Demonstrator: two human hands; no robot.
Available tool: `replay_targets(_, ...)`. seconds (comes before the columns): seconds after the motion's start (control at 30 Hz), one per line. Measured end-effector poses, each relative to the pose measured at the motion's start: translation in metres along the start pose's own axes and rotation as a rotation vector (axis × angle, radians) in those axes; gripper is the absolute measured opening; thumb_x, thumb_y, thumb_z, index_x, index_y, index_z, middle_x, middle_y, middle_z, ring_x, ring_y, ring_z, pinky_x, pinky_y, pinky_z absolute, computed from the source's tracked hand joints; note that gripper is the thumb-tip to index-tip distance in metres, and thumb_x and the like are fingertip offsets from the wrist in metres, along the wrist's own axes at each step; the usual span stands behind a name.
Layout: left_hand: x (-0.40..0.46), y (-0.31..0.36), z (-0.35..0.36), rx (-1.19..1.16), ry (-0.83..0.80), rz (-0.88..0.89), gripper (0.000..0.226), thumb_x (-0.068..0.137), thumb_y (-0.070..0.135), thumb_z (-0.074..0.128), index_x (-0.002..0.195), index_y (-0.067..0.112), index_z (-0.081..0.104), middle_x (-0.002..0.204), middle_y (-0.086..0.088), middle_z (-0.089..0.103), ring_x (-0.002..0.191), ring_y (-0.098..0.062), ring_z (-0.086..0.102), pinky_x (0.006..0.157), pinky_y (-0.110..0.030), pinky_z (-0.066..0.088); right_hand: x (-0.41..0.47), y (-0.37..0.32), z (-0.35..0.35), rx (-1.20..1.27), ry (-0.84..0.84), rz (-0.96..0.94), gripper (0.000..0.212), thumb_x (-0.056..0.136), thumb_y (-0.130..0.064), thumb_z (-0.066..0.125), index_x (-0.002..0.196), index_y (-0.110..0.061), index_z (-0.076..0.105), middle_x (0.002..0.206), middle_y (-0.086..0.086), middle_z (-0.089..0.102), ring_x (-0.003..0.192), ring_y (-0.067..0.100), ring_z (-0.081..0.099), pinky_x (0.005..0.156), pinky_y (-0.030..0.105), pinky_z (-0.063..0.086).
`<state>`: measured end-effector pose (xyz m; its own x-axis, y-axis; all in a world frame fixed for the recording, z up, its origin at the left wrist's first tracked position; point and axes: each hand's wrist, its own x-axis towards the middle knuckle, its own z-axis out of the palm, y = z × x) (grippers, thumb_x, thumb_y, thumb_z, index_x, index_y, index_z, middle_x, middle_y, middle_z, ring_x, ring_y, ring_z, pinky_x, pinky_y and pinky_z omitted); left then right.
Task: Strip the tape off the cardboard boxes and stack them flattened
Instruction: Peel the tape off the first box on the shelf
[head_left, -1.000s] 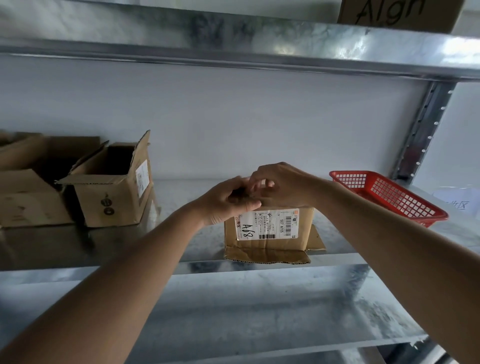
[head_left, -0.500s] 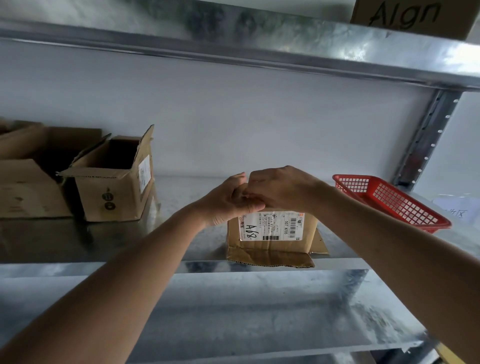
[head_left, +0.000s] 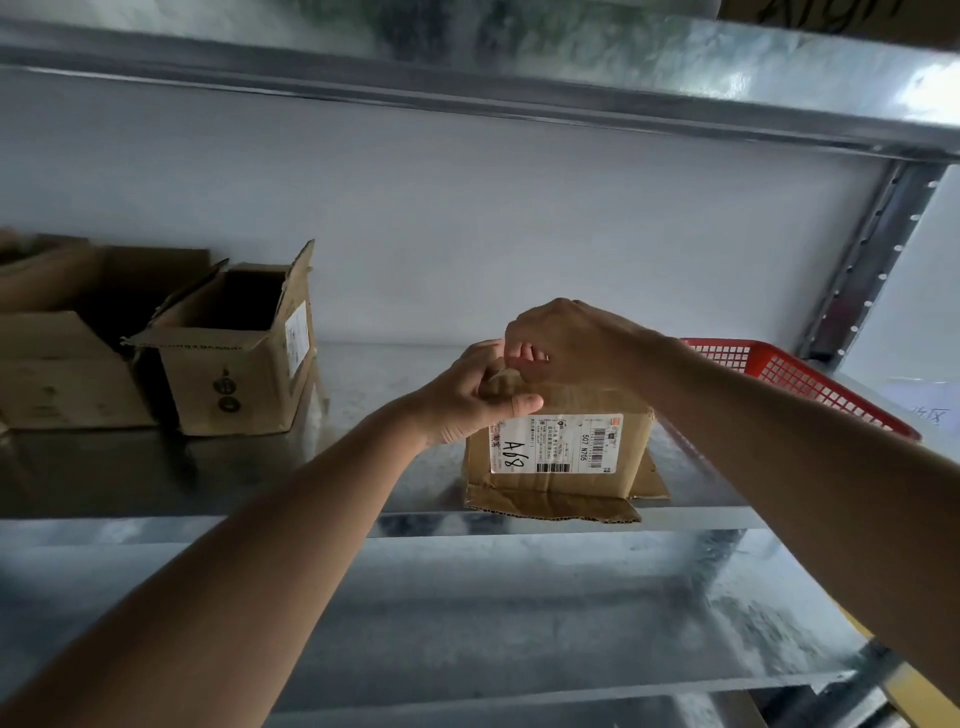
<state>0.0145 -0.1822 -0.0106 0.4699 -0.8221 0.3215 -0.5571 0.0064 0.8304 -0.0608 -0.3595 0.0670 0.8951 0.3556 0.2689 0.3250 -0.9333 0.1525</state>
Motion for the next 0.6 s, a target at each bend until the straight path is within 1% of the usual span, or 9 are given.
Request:
replay_targets(0.07, 0.0, 0.0, -0.001, 0.032, -0.016, -0.007, 0.037, 0.085, 0.05, 0.075, 0.118, 0.057, 0.058, 0.131, 0.026, 0.047, 0.131, 0.001, 0.044, 0.117, -0.038, 0.04, 0.002, 0.002, 0.004, 0.014, 0.011, 0.037, 0.011, 0.097, -0.031, 0.066, 0.104, -0.023, 0.068, 0.088, -0.015, 0.063, 0.074, -0.001, 0.059, 0.069, 0.027, 0.057)
replay_targets(0.17, 0.0, 0.001, 0.0, 0.033, -0.012, -0.004, 0.042, 0.087, 0.047, 0.074, 0.124, 0.049, 0.056, 0.137, 0.018, 0.045, 0.138, -0.009, 0.042, 0.121, -0.043, 0.036, 0.005, 0.003, 0.009, 0.071, 0.006, 0.121, 0.009, 0.095, -0.031, 0.063, 0.101, -0.026, 0.068, 0.084, -0.017, 0.063, 0.075, -0.005, 0.059, 0.071, 0.029, 0.058)
replay_targets(0.23, 0.0, 0.001, 0.001, 0.024, 0.001, -0.003, 0.044, 0.086, 0.046, 0.074, 0.125, 0.043, 0.056, 0.136, 0.014, 0.046, 0.138, -0.011, 0.043, 0.121, -0.042, 0.036, 0.006, 0.002, 0.01, 0.105, -0.024, 0.152, 0.006, 0.096, -0.033, 0.063, 0.1, -0.03, 0.066, 0.084, -0.018, 0.063, 0.078, -0.004, 0.06, 0.072, 0.028, 0.058)
replay_targets(0.3, -0.001, 0.0, 0.002, 0.011, 0.018, 0.014, 0.042, 0.085, 0.045, 0.075, 0.122, 0.041, 0.057, 0.131, 0.018, 0.049, 0.137, -0.01, 0.044, 0.12, -0.042, 0.037, 0.006, 0.0, 0.011, 0.129, -0.058, 0.174, 0.002, 0.097, -0.034, 0.062, 0.098, -0.035, 0.062, 0.086, -0.016, 0.064, 0.083, 0.002, 0.064, 0.073, 0.03, 0.058)
replay_targets(0.37, -0.002, 0.0, 0.003, -0.007, 0.038, 0.047, 0.038, 0.085, 0.043, 0.076, 0.118, 0.043, 0.058, 0.125, 0.022, 0.053, 0.134, -0.009, 0.046, 0.118, -0.042, 0.039, 0.005, -0.002, 0.01, 0.156, -0.065, 0.19, 0.003, 0.097, -0.032, 0.061, 0.098, -0.035, 0.062, 0.09, -0.015, 0.065, 0.086, 0.004, 0.065, 0.075, 0.031, 0.059)
replay_targets(0.43, -0.001, 0.0, 0.003, -0.027, 0.041, 0.071, 0.037, 0.087, 0.038, 0.077, 0.118, 0.045, 0.059, 0.129, 0.013, 0.057, 0.135, -0.015, 0.049, 0.117, -0.046, 0.04, 0.004, -0.006, 0.008, 0.199, -0.053, 0.171, 0.01, 0.099, -0.033, 0.063, 0.107, -0.028, 0.068, 0.098, -0.014, 0.068, 0.087, 0.0, 0.064, 0.075, 0.026, 0.057)
replay_targets(0.5, 0.0, -0.002, 0.003, -0.09, 0.026, 0.059, 0.041, 0.089, 0.031, 0.08, 0.12, 0.044, 0.058, 0.132, -0.004, 0.059, 0.134, -0.023, 0.053, 0.115, -0.048, 0.044, 0.002, -0.013, 0.005, 0.204, -0.055, 0.139, 0.02, 0.098, -0.034, 0.068, 0.117, -0.03, 0.071, 0.103, -0.018, 0.067, 0.087, -0.003, 0.064, 0.072, 0.018, 0.052)
replay_targets(0.53, 0.0, -0.003, 0.003, -0.138, 0.023, 0.038, 0.045, 0.088, 0.028, 0.082, 0.124, 0.036, 0.057, 0.133, -0.008, 0.059, 0.133, -0.022, 0.055, 0.112, -0.045, 0.047, 0.002, -0.016, 0.002, 0.187, -0.054, 0.129, 0.021, 0.096, -0.031, 0.071, 0.118, -0.03, 0.072, 0.102, -0.018, 0.067, 0.086, -0.002, 0.064, 0.073, 0.018, 0.052)
replay_targets(0.6, 0.0, -0.007, 0.002, -0.18, 0.036, -0.009, 0.058, 0.085, 0.031, 0.085, 0.132, 0.025, 0.053, 0.137, -0.007, 0.057, 0.13, -0.015, 0.058, 0.108, -0.038, 0.051, 0.004, -0.022, -0.001, 0.132, -0.042, 0.099, 0.02, 0.094, -0.023, 0.074, 0.114, -0.028, 0.075, 0.099, -0.013, 0.07, 0.085, 0.002, 0.065, 0.075, 0.028, 0.058)
